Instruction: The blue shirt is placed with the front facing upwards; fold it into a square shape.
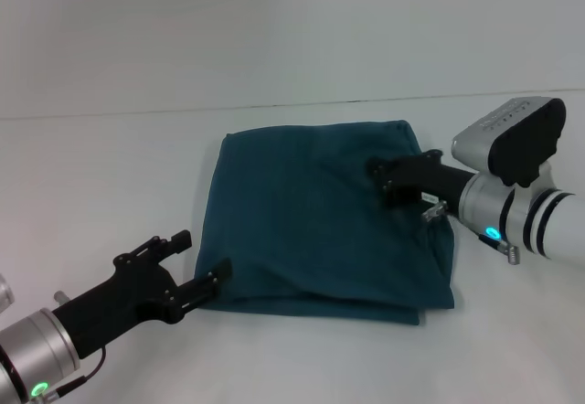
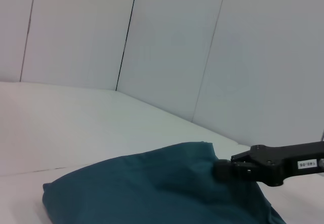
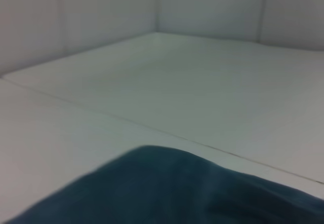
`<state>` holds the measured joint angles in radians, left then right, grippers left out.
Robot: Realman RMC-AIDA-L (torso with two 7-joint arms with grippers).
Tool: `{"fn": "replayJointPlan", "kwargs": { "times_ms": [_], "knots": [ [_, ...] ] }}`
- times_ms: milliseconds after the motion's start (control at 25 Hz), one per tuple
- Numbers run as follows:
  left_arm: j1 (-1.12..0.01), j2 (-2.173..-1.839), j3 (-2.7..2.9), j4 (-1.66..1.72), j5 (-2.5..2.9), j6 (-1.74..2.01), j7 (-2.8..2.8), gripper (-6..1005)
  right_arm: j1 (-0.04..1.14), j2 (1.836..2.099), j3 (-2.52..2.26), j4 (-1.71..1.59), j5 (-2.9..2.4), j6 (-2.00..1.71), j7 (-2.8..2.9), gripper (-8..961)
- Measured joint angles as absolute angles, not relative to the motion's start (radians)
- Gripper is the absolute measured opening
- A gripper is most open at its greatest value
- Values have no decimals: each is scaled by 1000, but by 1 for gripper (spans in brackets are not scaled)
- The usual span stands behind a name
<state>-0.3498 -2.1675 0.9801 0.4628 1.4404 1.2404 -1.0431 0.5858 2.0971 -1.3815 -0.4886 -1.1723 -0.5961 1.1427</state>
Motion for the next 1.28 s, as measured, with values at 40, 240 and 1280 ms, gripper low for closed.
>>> {"fn": "replayJointPlan", "kwargs": {
  "times_ms": [40,240,1280],
  "knots": [
    [-350,-2167,980,463,1440,1241,-1043,797,592,2097,-1371,-478,-1172,-580,1147,0],
    [-350,-2167,980,463,1438,1241,-1043,797,634,2097,-1329,-413,-1169,-510,1178,0],
    [-379,-2167,992,472,1444,1244,-1071,797,493,2068,-1261,-528,-1097,-809,1262,4]
  ]
}}
